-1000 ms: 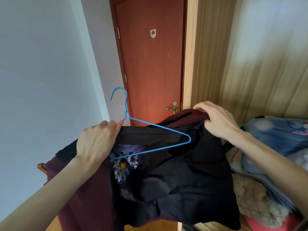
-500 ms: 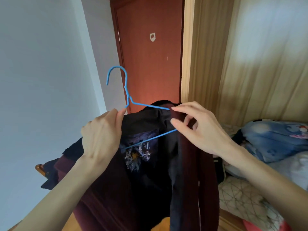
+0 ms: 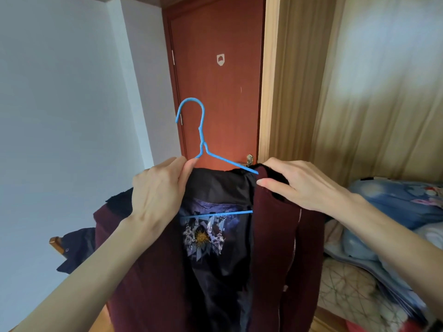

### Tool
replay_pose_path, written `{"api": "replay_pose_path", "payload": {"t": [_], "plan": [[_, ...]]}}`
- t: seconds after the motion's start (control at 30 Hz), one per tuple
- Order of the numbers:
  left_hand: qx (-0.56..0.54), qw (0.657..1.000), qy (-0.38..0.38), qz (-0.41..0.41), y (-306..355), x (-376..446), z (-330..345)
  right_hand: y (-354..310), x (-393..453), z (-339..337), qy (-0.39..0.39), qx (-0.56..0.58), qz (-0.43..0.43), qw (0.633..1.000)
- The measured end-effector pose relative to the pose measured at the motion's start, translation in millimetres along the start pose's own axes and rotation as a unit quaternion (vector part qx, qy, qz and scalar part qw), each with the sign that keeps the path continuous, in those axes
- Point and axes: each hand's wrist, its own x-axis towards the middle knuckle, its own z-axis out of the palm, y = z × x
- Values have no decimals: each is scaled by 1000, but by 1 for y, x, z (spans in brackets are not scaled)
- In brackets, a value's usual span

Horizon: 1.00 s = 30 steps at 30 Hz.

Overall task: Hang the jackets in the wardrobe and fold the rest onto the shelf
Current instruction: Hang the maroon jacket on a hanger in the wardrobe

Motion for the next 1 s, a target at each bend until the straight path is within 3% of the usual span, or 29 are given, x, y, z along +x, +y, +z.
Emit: {"api": "replay_pose_path", "payload": {"t": [0.33,0.5,0.6,0.73,0.8,1.0], "plan": [[-29,997,-13,68,21,10,-2,-25,14,-25,-13,-80,8,997],[-63,992,-90,55,-1,6,5,-18,4,-30,56,32,30,997],[-113,981,-150,46,-13,8,8,-11,-3,-35,56,82,44,994],[-100,975,-147,136,-4,13,14,-6,-8,-42,34,102,44,993],[-56,978,-104,172,-1,16,14,3,-14,-50,19,52,45,997],[-63,986,-69,137,15,18,27,26,-33,-56,-11,-117,64,991]]}}
